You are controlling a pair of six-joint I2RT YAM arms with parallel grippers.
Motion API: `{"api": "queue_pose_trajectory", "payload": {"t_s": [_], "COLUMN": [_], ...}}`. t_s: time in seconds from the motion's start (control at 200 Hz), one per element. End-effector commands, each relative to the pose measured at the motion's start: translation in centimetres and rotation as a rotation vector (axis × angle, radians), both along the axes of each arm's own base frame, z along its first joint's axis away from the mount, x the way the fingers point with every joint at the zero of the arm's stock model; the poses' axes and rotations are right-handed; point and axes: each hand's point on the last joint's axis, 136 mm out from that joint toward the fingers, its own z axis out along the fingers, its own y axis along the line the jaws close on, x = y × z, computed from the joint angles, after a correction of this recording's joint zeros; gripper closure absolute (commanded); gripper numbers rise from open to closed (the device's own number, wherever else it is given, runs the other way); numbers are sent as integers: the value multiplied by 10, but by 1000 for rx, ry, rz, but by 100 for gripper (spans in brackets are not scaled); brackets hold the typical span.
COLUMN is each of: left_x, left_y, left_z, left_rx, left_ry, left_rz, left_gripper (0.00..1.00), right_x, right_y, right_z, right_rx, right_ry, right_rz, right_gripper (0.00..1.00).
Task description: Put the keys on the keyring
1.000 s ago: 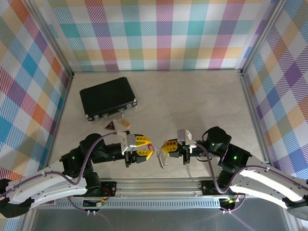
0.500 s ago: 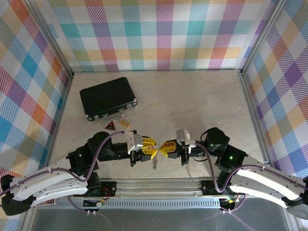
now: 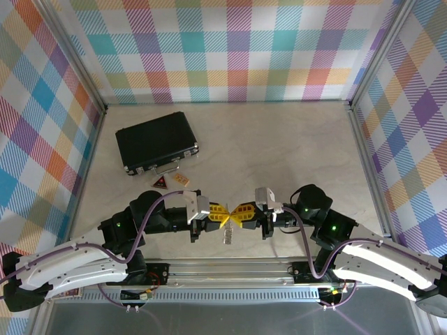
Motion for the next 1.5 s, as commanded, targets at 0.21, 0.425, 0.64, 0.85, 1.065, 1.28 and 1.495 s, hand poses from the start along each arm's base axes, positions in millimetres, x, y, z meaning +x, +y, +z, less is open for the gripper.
{"api": "queue_pose_trajectory", "payload": {"t_s": [0.21, 0.425, 0.64, 0.85, 1.065, 1.28, 1.495], "left_x": [9, 18, 19, 17, 19, 19, 20], "left_y": [7, 14, 24, 34, 41, 45, 45], "left_z": [25, 15, 9, 6, -5, -9, -15], "left_rx": [-65, -37, -37, -29, 0, -3, -2], "left_ry": [-23, -23, -3, -3, 11, 20, 33], "left_rz": [73, 138, 167, 186, 213, 221, 230], "left_gripper": [100, 100, 100, 100, 100, 100, 100], "right_x": [-3, 7, 10, 14, 30, 55, 68], "right_y": [0, 1, 1, 1, -7, -23, -35], "right_z": [11, 8, 18, 20, 18, 0, -24], "right_rx": [16, -24, -23, -54, -107, -196, -287], "right_ry": [0, 44, 59, 90, 149, 225, 319], "right_rz": [12, -42, -62, -85, -199, -389, -484], "right_gripper": [100, 70, 44, 22, 6, 1, 1]}}
